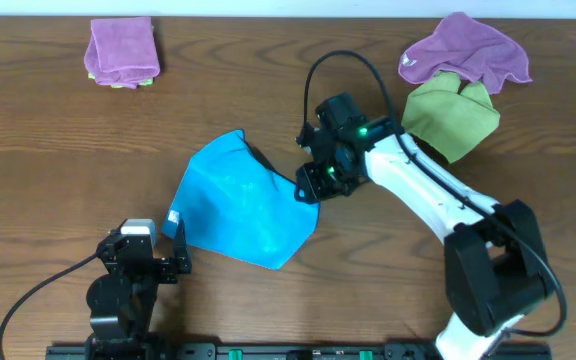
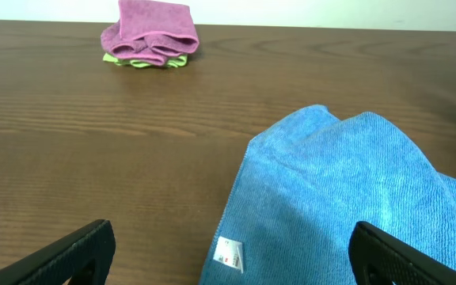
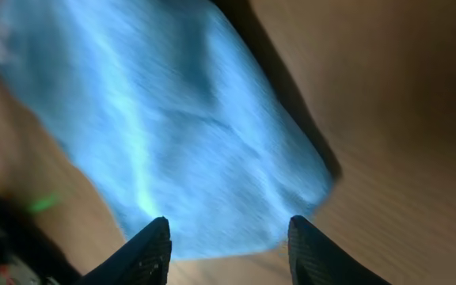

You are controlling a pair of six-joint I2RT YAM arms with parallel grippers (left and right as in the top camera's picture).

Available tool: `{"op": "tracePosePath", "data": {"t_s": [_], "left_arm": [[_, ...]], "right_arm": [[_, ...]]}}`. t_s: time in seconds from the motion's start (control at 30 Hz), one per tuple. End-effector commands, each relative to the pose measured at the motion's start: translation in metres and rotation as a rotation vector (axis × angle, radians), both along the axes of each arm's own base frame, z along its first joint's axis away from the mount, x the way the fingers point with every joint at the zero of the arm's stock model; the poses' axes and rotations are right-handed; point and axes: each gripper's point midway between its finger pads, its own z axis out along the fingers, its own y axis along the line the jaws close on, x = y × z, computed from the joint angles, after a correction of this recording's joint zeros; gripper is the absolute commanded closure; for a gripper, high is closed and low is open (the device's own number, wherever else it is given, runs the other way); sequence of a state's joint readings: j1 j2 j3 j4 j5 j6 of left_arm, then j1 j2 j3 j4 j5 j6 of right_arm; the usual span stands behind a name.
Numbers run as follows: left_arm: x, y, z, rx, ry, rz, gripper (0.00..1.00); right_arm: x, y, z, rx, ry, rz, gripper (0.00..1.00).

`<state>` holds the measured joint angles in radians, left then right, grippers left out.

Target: Fold the cloth

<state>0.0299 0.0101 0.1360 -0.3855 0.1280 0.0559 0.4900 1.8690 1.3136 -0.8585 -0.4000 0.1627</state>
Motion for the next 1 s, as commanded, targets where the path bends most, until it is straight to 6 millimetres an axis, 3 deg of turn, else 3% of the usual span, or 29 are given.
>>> {"op": "tracePosePath", "data": {"t_s": [0.0, 0.2, 0.27, 0.5, 0.63, 0.83, 0.97], "left_arm": [[-0.001, -0.001, -0.010, -0.003, 0.021, -0.003, 0.05], [-0.001, -0.001, -0.010, -0.003, 0.021, -0.003, 0.04], [-0.001, -0.001, -0.010, -0.003, 0.021, -0.003, 0.05], [-0.001, -0.001, -0.010, -0.003, 0.021, -0.003, 0.05], [-0.001, -0.001, -0.010, -0.003, 0.021, -0.003, 0.05], [-0.001, -0.001, -0.010, -0.003, 0.021, -0.003, 0.05], [-0.001, -0.001, -0.010, -0.003, 0.021, -0.003, 0.05]], "right_arm": [[0.001, -0.012, -0.009, -0.059, 0.008, 0.001, 0.52], [-0.005, -0.027, -0.016, -0.133, 0.030, -0.007, 0.50], [-0.008, -0.031, -0.022, -0.136, 0.042, -0.015, 0.43], [-0.025, -0.031, -0.045, 0.034, 0.137, -0.063, 0.53], [-0.022, -0.029, -0.045, 0.088, 0.139, -0.075, 0.56], [-0.017, -0.012, -0.037, 0.190, 0.118, -0.048, 0.52], [-0.015, -0.011, -0.039, 0.193, 0.115, -0.048, 0.52]]}}
